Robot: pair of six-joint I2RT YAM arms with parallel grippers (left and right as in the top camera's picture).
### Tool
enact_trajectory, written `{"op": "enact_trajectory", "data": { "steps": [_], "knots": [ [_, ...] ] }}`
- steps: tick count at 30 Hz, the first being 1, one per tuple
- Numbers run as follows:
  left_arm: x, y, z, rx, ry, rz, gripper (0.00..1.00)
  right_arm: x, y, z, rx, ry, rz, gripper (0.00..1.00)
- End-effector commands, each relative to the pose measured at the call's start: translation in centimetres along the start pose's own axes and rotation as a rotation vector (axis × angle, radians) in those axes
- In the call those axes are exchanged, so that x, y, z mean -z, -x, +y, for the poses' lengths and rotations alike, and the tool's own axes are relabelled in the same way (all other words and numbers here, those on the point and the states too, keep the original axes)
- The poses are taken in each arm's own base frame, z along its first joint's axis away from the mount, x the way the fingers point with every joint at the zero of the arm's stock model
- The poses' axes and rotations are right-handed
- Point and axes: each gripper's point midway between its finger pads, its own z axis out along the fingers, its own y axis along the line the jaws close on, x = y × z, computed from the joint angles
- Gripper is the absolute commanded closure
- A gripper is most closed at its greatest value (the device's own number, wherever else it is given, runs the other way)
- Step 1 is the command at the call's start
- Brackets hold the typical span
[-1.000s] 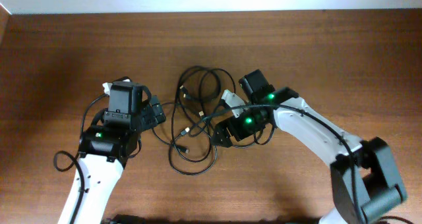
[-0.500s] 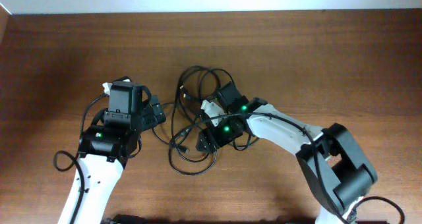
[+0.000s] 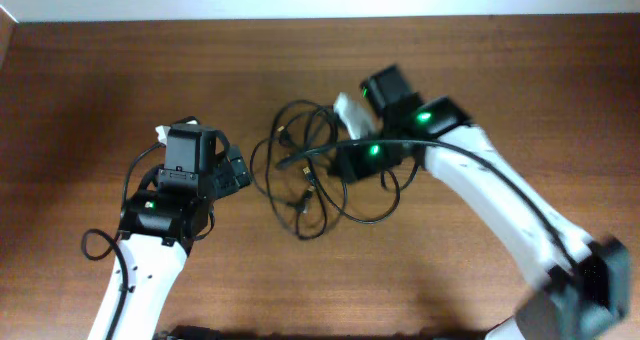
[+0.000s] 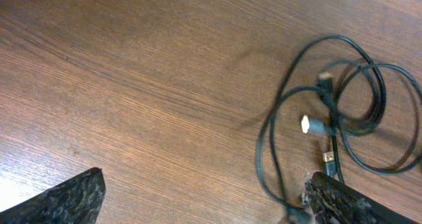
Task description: Untangle cables
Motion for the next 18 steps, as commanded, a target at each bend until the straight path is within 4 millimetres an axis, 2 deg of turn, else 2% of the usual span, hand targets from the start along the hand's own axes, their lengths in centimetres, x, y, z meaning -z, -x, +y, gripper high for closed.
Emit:
{"op": "enact_trajectory", "data": {
  "steps": [1,3,4,5,6,7,8,9,11,12,14,16,18],
  "knots": [
    [0.1,0.5,0.2,0.019,0.01,-0.012,0.01,11.6,5.5,7.5,0.221,-0.009,-0.33,0.96],
    [0.1,0.5,0.2,0.019,0.01,-0.012,0.01,20.1,8.1,13.1,0.361,0.008,-0.569,0.96],
    [0.1,0.5,0.2,0.019,0.01,-0.012,0.01,22.8,8.7,14.7,0.398,0.004,-0.644,0.96],
    [0.1,0.5,0.2,0.019,0.01,-0.012,0.01,24.1,9.0,15.2,0.408,-0.009,-0.684,0.96],
    [0.1,0.5,0.2,0.019,0.01,-0.012,0.01,26.6,9.2,16.6,0.443,-0.009,-0.754,0.96],
    [0.1,0.5,0.2,0.019,0.01,-0.012,0.01,27.8,9.4,17.3,0.46,-0.014,-0.795,0.96],
    [0.1,0.5,0.2,0.019,0.01,-0.012,0.01,28.6,9.6,17.3,0.459,-0.035,-0.82,0.96],
    [0.1,0.5,0.2,0.019,0.01,-0.012,0.01,28.2,9.5,16.3,0.427,-0.076,-0.804,0.96],
    [0.1,0.5,0.2,0.019,0.01,-0.012,0.01,25.2,8.7,12.3,0.311,-0.194,-0.671,0.96],
    [0.1,0.5,0.2,0.019,0.01,-0.012,0.01,24.2,8.5,11.6,0.291,-0.201,-0.628,0.96],
    [0.1,0.5,0.2,0.019,0.01,-0.012,0.01,24.8,9.1,13.0,0.325,-0.148,-0.667,0.96],
    [0.1,0.5,0.2,0.019,0.01,-0.012,0.01,27.0,10.4,15.5,0.373,-0.073,-0.781,0.96],
    [0.1,0.5,0.2,0.019,0.01,-0.012,0.01,28.3,11.4,16.5,0.412,-0.057,-0.85,0.96]
  ]
}}
